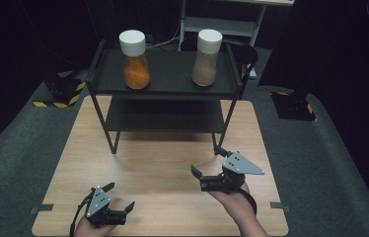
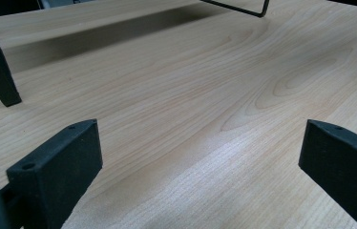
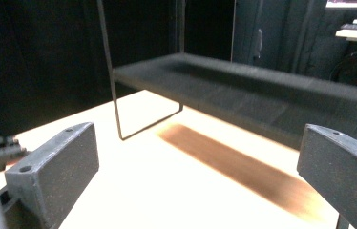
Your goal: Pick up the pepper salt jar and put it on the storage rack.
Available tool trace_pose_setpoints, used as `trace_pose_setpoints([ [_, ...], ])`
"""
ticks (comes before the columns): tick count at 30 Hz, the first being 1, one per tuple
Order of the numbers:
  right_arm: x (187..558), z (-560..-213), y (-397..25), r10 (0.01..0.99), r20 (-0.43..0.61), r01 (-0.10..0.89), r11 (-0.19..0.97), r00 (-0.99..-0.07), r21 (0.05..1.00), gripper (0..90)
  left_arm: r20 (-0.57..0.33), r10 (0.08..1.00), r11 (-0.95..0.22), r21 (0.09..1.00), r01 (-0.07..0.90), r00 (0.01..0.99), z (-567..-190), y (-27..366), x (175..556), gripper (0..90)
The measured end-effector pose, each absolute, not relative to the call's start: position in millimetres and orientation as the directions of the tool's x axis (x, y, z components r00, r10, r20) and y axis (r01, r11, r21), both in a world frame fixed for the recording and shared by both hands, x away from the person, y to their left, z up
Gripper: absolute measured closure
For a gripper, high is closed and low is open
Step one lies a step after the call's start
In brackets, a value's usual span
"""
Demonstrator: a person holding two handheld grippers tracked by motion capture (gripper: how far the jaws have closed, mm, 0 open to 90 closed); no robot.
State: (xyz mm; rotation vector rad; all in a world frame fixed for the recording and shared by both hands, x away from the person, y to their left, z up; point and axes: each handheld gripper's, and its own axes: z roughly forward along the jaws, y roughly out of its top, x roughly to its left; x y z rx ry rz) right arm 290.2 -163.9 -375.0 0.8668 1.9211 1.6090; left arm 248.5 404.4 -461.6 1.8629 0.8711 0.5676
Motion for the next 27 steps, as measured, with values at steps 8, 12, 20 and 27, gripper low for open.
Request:
trace_pose_setpoints([
  [8,284,-406,-166,0.736,0.059,0.212,0.116,-0.675,0.970,0.0,0.012,0.769,-0.280,0.905,0.320,0.639,-461,405,249,0.9],
  [12,282,-420,-168,0.741,0.076,0.245,0.122,-0.667,0.962,0.0,0.013,0.769,-0.281,0.905,0.320,0.639,-461,405,249,0.9],
  [20,280,-451,-169,0.751,0.101,0.311,0.144,-0.653,0.940,0.0,0.031,0.769,-0.297,0.902,0.314,0.638,-461,402,247,0.9],
  [27,276,-470,-168,0.766,0.095,0.346,0.172,-0.636,0.922,0.0,0.110,0.760,-0.367,0.886,0.283,0.640,-458,392,243,0.9],
])
